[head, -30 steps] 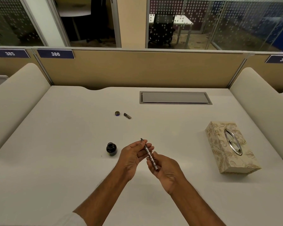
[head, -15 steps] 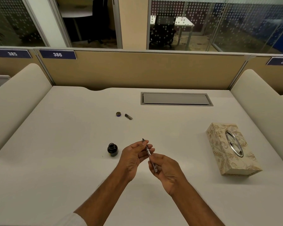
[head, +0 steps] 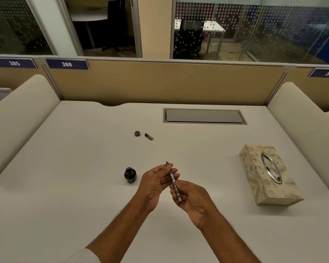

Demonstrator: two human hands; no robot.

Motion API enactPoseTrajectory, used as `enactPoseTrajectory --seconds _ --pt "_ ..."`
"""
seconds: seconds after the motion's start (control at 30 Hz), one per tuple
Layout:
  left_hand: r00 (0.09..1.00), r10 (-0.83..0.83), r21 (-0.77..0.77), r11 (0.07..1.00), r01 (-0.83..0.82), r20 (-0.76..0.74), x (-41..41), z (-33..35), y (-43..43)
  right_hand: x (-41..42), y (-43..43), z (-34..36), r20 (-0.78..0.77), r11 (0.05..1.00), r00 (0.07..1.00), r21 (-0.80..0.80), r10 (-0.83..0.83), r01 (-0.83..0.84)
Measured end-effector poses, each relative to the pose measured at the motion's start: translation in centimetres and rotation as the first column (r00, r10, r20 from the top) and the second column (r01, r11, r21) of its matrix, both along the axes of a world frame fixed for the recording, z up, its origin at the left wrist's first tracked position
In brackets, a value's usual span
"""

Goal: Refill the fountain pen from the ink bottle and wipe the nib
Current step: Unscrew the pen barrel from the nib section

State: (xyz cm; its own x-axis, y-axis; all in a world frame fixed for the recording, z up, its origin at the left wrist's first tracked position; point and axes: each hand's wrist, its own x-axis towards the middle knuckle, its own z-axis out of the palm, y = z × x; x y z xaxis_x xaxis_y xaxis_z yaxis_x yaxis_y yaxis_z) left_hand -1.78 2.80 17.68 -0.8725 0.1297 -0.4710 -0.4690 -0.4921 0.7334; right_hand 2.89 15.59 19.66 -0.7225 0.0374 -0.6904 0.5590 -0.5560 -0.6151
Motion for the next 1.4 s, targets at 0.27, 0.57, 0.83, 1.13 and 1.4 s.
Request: enactPoseTrajectory --seconds 0.27,0.57,0.83,1.13,1.4 --pt "1.000 -0.010 -0.022 1.000 0.010 -0.007 -0.17 0.00 0.02 0.04 0.24 0.14 0.016 0.999 0.999 0.012 0.049 -0.049" --pt "1.000 -0.011 -0.021 1.000 0.011 -0.003 -0.26 0.07 0.11 -0.01 0.27 0.18 0.039 0.997 0.997 -0.018 0.073 -0.073" --pt "1.000 -0.009 -0.021 1.000 0.009 0.001 -0.52 0.01 0.07 -0.06 0.23 0.52 0.033 0.995 0.994 -0.023 0.101 -0.100" --pt "1.000 -0.008 -0.032 0.999 0.008 -0.001 -0.71 0.12 0.05 -0.17 0.11 0.56 0.036 0.995 0.995 -0.036 0.097 -0.096" --pt "1.000 0.001 -0.012 1.000 -0.001 -0.002 -0.80 0.10 0.02 -0.27 0.31 0.42 0.038 0.996 0.995 -0.015 0.091 -0.091"
